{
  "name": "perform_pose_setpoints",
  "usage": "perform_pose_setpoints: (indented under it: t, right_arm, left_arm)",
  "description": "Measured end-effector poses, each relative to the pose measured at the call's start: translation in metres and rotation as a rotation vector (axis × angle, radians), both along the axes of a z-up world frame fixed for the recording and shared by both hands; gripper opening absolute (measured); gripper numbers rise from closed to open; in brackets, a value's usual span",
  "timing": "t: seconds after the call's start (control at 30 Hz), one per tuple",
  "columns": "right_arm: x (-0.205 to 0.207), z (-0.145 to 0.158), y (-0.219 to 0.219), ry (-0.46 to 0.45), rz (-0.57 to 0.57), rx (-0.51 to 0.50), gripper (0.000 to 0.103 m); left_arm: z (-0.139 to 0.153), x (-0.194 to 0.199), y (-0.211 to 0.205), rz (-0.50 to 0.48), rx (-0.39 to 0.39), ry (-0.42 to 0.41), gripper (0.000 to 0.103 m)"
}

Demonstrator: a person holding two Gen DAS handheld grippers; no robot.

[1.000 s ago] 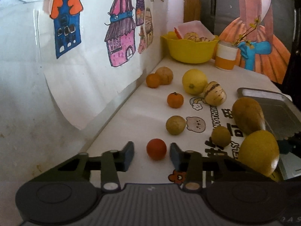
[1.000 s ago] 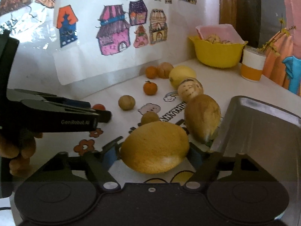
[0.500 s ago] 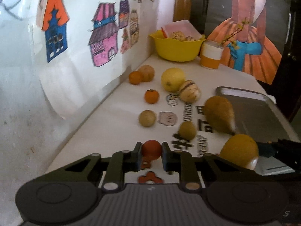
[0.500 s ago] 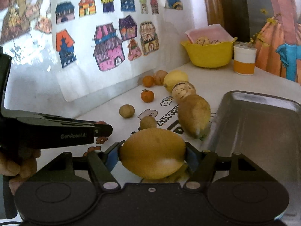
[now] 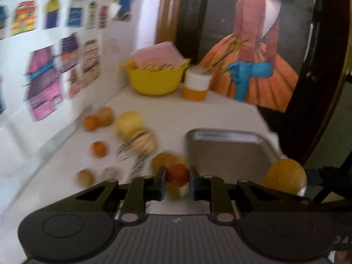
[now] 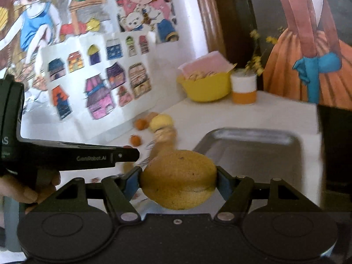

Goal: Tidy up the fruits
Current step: 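Carry both fruits over the metal tray and open both tools to release them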

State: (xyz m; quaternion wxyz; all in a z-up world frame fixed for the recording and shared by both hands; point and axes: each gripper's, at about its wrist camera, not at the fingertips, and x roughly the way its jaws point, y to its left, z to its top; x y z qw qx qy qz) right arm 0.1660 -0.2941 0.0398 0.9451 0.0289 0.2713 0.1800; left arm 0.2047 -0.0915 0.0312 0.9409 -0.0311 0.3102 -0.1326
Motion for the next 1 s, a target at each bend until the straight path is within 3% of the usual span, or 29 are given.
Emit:
perform_pose_setpoints:
  t: [0.2,0.43,0.83,1.0]
  right_arm:
    - [0.053,-0.006,-0.041,-0.023,0.013,-0.113,0.072]
    - [0.116,-0.049,-0.06,0.034,0.037,-0.178,0.072]
    - [0.14,-0.063,-0.052,0.033,0.081,-0.216,0.072]
    - [0.138,-0.063,-0.049,0.002,0.061,-0.229,0.076]
  left_arm:
    - [-0.004,0.049,-0.045,-0.059,-0.025,-0.012,0.023]
    - [-0.028,0.1,-0.085,-0.126,0.056,0.015,0.023]
    - [-0.057,0.131,-0.095,-0.108,0.063,0.152,0.023]
    - [-0.058,0.134,-0.092,-0.084,0.071,0.159,0.029]
